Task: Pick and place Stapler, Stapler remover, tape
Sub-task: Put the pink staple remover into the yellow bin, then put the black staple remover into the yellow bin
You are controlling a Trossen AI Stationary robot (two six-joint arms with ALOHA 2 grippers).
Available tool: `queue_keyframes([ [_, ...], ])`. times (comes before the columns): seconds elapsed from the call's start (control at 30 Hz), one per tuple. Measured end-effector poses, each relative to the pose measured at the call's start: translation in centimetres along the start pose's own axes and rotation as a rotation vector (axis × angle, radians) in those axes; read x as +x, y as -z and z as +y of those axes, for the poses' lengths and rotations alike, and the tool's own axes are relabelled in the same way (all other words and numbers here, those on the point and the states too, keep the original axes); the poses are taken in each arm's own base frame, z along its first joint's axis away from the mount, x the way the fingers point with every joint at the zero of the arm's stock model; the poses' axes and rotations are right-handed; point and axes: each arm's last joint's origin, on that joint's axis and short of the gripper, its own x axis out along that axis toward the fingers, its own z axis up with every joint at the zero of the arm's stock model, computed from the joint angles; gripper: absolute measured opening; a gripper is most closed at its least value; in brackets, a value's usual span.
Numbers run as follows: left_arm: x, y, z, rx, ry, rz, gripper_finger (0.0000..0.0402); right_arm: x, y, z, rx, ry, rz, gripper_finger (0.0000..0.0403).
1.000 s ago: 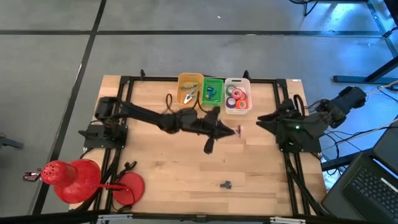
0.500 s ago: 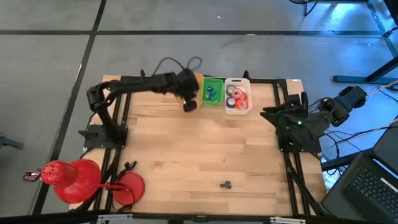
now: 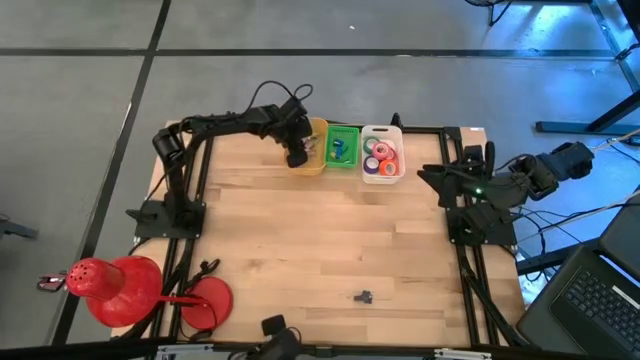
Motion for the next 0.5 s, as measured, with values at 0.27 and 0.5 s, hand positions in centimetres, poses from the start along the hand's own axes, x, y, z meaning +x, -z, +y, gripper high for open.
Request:
queue_keyframes([
  [0.27,2.1,0.6,0.5,0.033,-0.091,0.055,0.0009,0.3,-0.1,-0.1,0.017,-0.005,0.035,0.0188],
  [0.5,0.9,-0.6,-0.5,0.074,-0.078,-0.02,0.0099,0.4,-0.1,-0.1,0.016,-0.022,0.073,0.0188],
])
